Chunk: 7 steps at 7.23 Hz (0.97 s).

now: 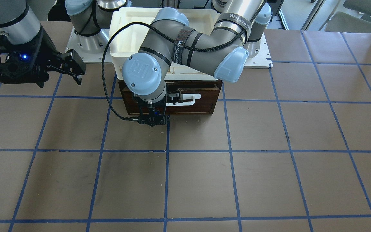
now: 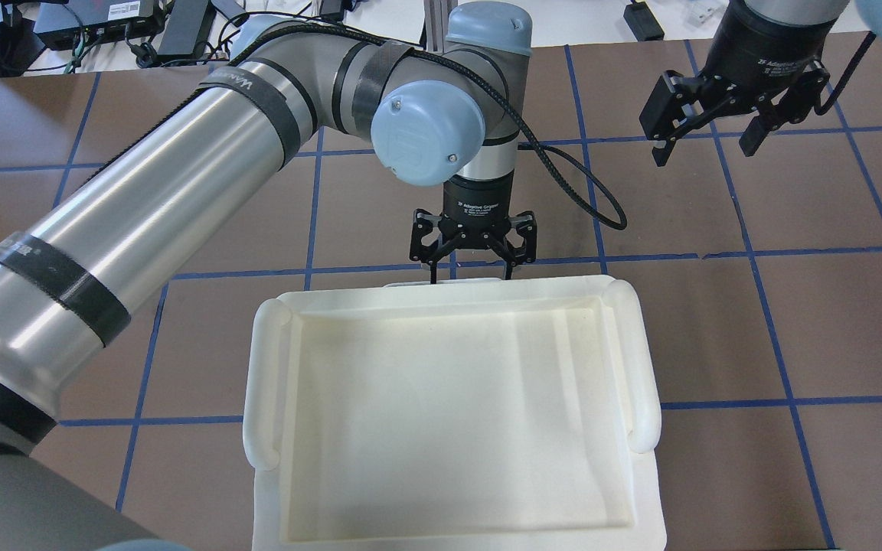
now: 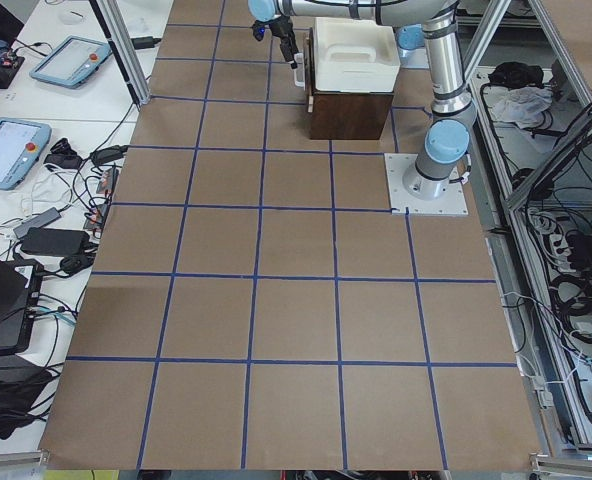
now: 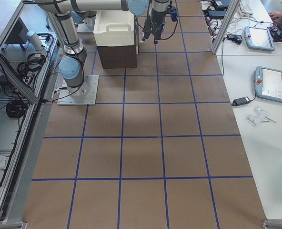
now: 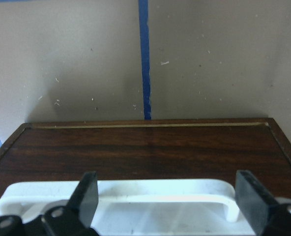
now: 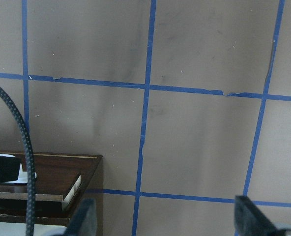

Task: Put scissors in drawer and close it
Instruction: 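Hold the left gripper against the closed drawer front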

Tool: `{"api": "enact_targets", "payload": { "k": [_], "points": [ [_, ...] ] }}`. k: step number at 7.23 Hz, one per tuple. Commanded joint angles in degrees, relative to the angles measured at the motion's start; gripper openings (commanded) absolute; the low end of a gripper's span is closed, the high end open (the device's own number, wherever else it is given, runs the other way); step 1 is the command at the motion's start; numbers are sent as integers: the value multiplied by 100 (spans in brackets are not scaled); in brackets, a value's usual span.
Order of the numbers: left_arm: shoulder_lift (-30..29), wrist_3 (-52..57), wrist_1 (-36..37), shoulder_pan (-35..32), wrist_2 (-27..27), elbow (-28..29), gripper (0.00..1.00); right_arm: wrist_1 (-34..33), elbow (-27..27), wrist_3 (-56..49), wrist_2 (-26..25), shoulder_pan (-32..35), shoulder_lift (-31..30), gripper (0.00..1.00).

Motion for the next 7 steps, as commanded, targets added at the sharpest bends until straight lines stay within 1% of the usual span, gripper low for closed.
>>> {"api": "enact_targets", "payload": {
  "k": [1, 6, 7],
  "points": [
    [-38, -215, -70, -9, -38, -7, 100, 2, 0, 0, -5, -3, -13, 100],
    [58, -226, -343, -61, -143, -77, 100, 2, 0, 0, -5, -12, -5, 100],
    [145, -208, -447, -61, -274, -68, 100, -7, 0, 0, -5, -12, -5, 100]
  ]
}}
